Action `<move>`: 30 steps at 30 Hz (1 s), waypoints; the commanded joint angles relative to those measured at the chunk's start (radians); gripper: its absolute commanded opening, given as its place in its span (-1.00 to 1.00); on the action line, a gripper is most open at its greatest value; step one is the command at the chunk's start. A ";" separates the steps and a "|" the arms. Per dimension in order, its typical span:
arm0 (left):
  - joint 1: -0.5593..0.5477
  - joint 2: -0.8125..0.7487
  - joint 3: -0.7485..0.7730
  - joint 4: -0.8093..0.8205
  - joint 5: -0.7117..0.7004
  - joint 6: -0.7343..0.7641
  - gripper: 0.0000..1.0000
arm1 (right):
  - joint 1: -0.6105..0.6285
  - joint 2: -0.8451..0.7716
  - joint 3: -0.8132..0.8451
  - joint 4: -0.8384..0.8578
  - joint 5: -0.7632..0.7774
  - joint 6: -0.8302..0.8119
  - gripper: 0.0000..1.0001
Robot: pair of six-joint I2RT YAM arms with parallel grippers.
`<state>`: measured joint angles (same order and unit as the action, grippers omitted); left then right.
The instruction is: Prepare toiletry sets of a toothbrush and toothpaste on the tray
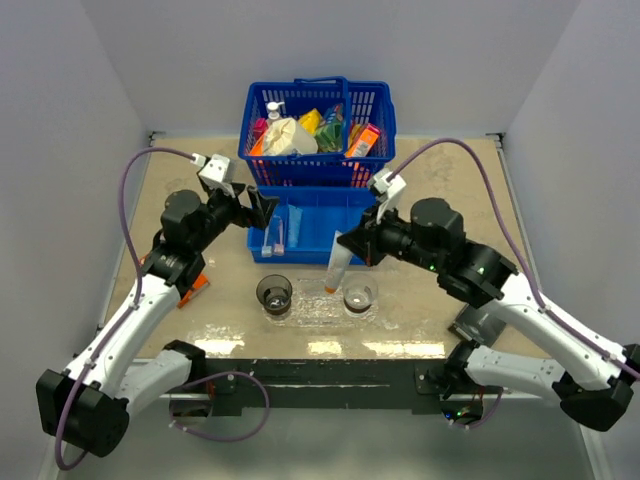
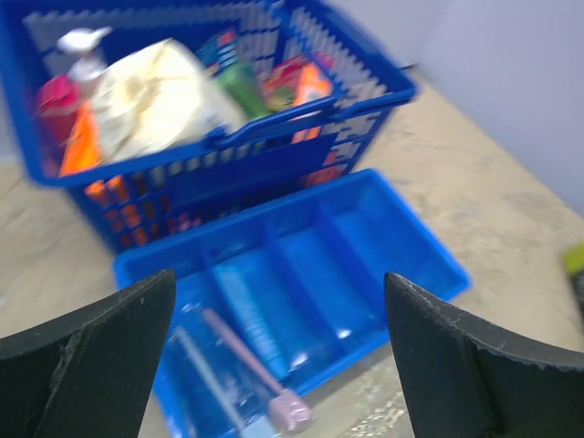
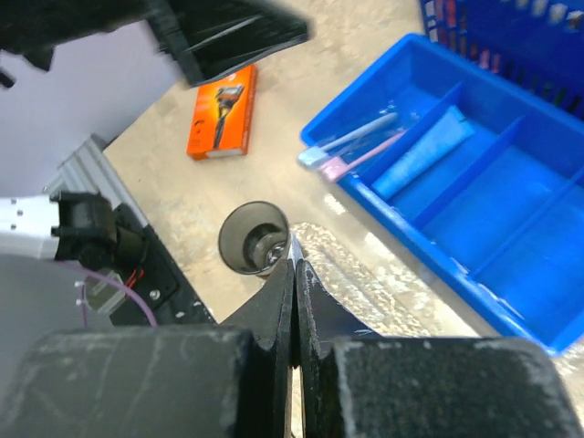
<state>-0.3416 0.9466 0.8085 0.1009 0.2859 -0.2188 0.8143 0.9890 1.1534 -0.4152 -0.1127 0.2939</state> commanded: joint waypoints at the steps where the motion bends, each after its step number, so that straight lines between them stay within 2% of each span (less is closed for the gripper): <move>1: 0.007 0.021 0.050 -0.133 -0.349 0.013 0.99 | 0.113 0.016 -0.023 0.134 0.148 -0.012 -1.00; 5: 0.007 0.001 0.029 -0.084 -0.315 0.027 0.98 | 0.172 0.048 -0.050 0.191 0.199 -0.024 -1.00; 10: 0.007 0.026 0.046 -0.099 -0.310 0.024 0.97 | 0.285 0.071 -0.060 0.236 0.310 -0.088 -1.00; 22: 0.007 0.026 0.043 -0.099 -0.300 0.030 0.97 | 0.324 0.122 -0.104 0.273 0.432 -0.165 -1.00; 30: 0.007 0.032 0.043 -0.098 -0.295 0.033 0.96 | 0.325 0.131 -0.130 0.294 0.455 -0.174 -1.00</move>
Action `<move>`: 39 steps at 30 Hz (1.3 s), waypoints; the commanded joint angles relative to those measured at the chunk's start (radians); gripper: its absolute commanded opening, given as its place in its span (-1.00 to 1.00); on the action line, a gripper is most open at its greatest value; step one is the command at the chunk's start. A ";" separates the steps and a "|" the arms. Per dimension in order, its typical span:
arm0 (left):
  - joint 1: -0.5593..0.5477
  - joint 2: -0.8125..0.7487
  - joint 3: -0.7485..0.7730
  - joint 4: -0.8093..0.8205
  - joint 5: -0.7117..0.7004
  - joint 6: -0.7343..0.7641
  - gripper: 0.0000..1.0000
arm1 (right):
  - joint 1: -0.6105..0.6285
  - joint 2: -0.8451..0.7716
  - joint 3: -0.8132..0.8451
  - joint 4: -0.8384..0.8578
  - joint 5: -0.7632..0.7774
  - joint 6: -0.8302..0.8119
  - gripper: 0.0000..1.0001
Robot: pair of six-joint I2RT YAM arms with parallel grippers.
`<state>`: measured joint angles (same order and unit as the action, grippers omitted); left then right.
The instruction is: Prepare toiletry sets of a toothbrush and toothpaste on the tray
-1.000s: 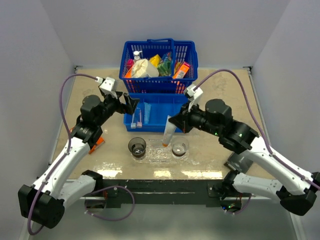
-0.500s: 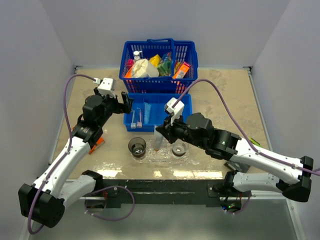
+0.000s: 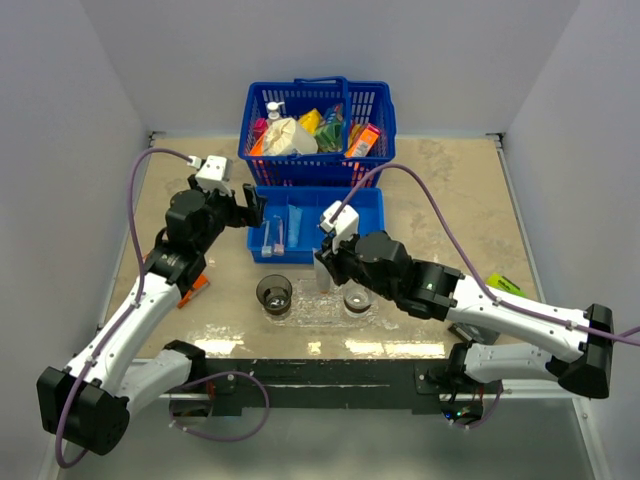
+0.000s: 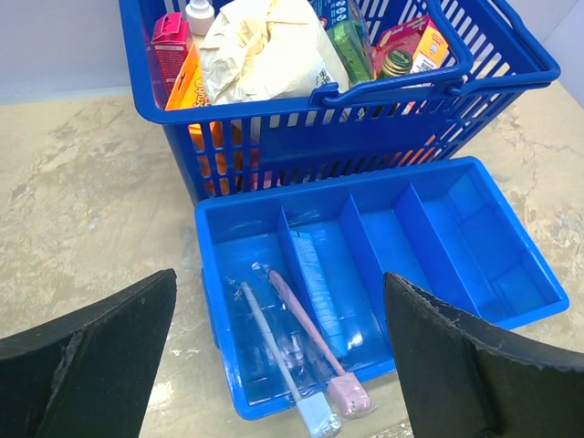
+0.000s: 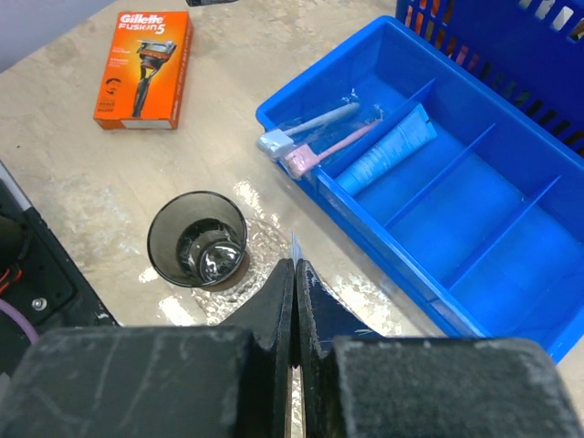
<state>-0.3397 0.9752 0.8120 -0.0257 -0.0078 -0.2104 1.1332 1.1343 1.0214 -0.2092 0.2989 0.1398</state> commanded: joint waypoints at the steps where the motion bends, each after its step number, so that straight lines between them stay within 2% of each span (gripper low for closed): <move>1: 0.005 0.002 0.038 0.029 0.000 0.025 0.96 | 0.007 -0.015 0.000 0.087 0.048 -0.022 -1.00; 13: 0.007 0.013 0.039 0.029 0.003 0.025 0.96 | 0.007 -0.014 -0.027 0.076 0.048 -0.003 -1.00; 39: 0.007 0.028 0.041 0.027 0.003 0.032 0.96 | 0.019 -0.033 -0.126 0.195 0.089 -0.002 -1.00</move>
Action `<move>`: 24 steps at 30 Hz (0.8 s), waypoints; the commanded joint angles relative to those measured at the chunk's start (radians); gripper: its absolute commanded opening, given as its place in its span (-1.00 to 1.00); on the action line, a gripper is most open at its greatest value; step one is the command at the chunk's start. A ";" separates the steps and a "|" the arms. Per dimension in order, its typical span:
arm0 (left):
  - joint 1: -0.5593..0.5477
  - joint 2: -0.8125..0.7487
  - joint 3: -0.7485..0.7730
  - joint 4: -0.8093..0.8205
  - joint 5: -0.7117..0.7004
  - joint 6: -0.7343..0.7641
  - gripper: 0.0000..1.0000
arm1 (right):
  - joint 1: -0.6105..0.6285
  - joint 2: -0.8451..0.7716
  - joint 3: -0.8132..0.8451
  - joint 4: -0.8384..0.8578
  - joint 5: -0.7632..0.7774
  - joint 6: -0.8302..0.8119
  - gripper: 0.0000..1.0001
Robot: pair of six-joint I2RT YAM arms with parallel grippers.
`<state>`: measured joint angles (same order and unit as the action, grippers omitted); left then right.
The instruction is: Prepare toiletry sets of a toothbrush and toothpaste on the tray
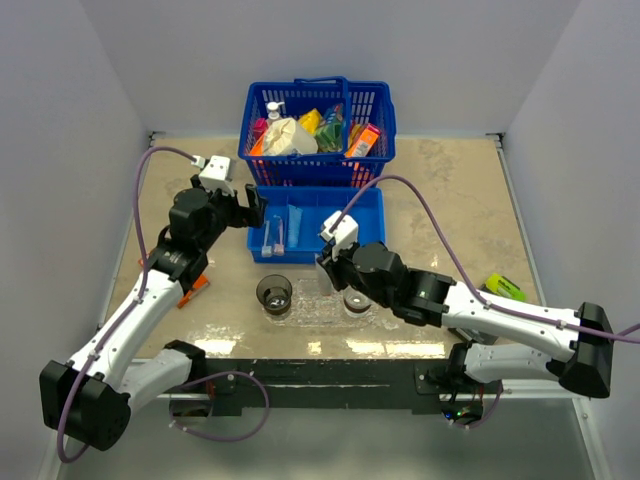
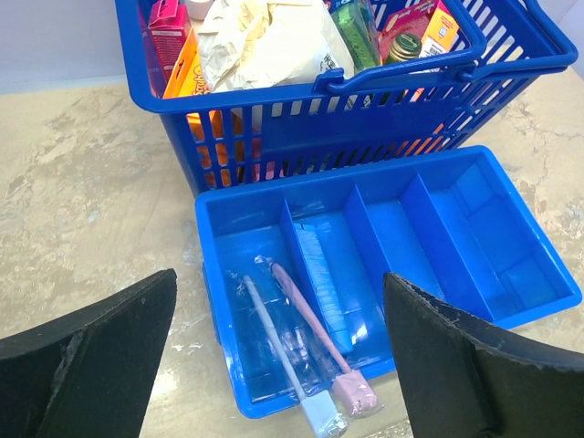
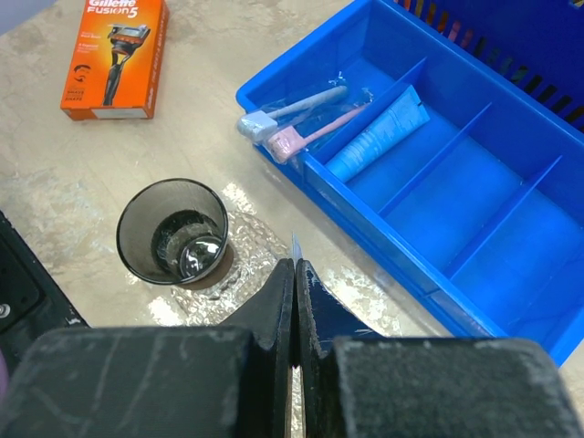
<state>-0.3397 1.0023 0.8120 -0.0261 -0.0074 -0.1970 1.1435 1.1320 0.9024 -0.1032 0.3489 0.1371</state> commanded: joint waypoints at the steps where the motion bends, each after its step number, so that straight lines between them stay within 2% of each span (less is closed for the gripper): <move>1: 0.007 0.002 0.042 0.028 0.003 0.019 0.96 | 0.010 -0.031 -0.014 0.092 0.041 0.001 -1.00; 24: 0.005 0.016 0.044 0.028 0.003 0.024 0.96 | 0.039 -0.018 -0.083 0.169 0.085 -0.002 -1.00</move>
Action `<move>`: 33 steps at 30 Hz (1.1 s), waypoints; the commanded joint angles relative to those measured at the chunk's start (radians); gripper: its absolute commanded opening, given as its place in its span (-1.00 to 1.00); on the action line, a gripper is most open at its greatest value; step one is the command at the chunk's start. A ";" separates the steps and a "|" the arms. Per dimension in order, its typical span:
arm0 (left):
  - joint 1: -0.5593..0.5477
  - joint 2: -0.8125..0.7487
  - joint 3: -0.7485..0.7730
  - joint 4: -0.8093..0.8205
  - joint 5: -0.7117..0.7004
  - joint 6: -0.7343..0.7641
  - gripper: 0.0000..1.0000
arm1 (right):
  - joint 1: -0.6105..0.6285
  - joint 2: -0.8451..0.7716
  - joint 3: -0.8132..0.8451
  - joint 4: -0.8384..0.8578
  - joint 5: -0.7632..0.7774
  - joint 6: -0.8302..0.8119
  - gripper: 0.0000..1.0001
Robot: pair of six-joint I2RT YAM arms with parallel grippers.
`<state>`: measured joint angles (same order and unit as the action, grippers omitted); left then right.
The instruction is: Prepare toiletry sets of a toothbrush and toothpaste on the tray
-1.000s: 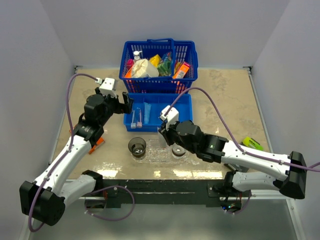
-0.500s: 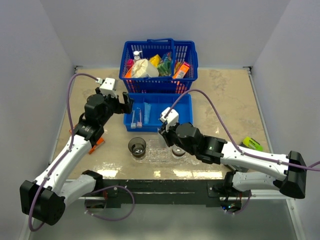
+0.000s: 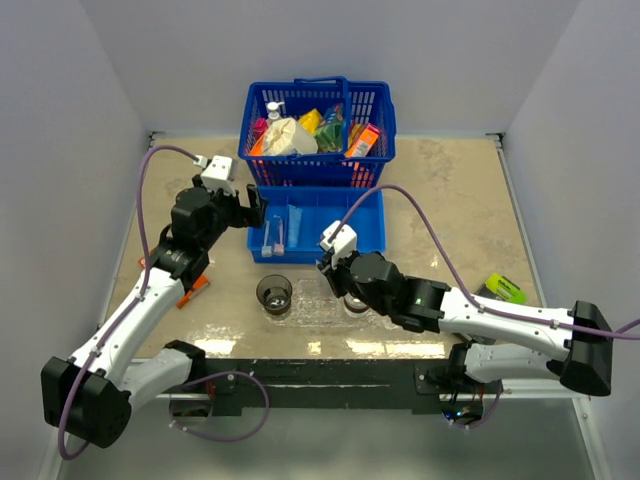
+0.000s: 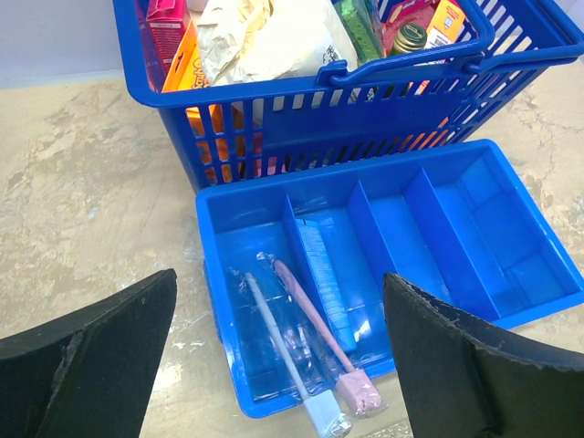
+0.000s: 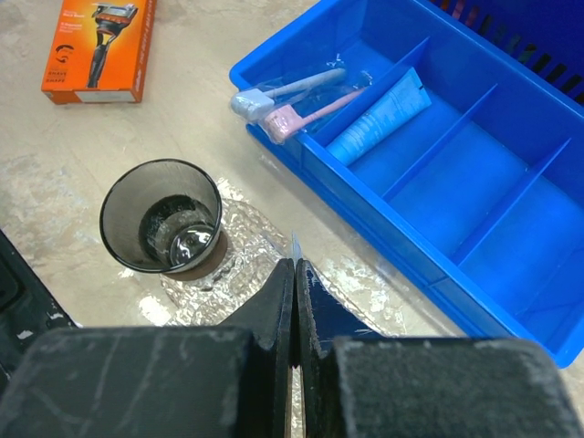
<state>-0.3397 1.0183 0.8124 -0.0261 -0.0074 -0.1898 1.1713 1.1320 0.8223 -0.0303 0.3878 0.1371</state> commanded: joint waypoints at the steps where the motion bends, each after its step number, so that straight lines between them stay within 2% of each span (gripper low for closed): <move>1: 0.005 0.002 0.044 0.028 0.003 0.016 0.96 | 0.013 -0.017 -0.009 0.102 0.049 -0.004 -1.00; 33: 0.007 0.014 0.047 0.028 0.032 0.013 0.97 | 0.074 0.057 -0.086 0.217 0.163 -0.050 -0.98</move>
<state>-0.3397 1.0306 0.8139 -0.0261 0.0074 -0.1898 1.2339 1.1919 0.7528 0.0967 0.4923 0.1074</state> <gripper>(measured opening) 0.983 0.013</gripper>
